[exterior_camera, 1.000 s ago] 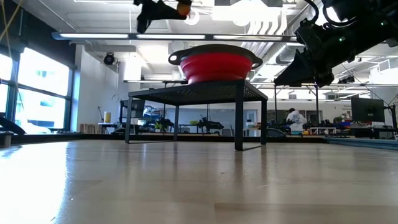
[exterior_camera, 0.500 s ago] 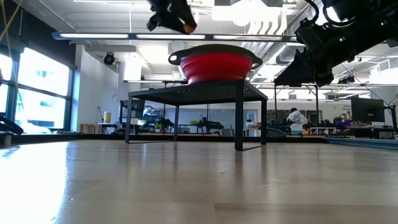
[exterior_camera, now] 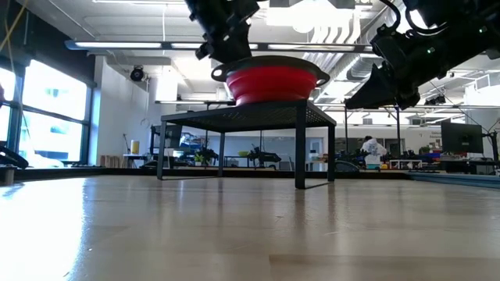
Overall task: Pick & Place Fruit
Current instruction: Put the pear into the strainer bowl on the shelf
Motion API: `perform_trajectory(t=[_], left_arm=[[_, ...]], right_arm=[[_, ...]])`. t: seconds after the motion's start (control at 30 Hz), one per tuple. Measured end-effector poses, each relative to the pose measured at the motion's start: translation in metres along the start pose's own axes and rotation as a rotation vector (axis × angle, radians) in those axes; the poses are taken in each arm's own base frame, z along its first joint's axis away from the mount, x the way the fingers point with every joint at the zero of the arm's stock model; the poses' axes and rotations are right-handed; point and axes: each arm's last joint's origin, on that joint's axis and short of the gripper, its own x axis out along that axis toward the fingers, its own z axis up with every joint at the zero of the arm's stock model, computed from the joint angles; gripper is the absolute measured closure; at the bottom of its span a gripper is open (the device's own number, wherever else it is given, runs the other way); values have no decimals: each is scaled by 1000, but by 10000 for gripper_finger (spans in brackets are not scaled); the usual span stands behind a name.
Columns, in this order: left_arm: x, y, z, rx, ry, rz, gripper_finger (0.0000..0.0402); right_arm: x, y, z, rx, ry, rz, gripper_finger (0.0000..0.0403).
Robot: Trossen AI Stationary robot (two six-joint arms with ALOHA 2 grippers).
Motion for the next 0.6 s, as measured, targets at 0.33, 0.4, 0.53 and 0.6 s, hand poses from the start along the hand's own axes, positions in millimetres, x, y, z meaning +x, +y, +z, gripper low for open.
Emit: perform_trajectory(t=[0.33, 0.4, 0.53, 0.6], left_arm=[[12, -1, -9, 27, 75, 73, 254], [12, -1, -9, 26, 73, 68, 254], [12, -1, -8, 22, 65, 58, 254], [12, -2, -7, 18, 51, 52, 254]], right_arm=[[0, 0, 0, -3, 4, -2, 400], [0, 0, 0, -3, 4, -2, 400], [0, 0, 0, -2, 4, -2, 400], [0, 0, 0, -3, 4, -2, 400]])
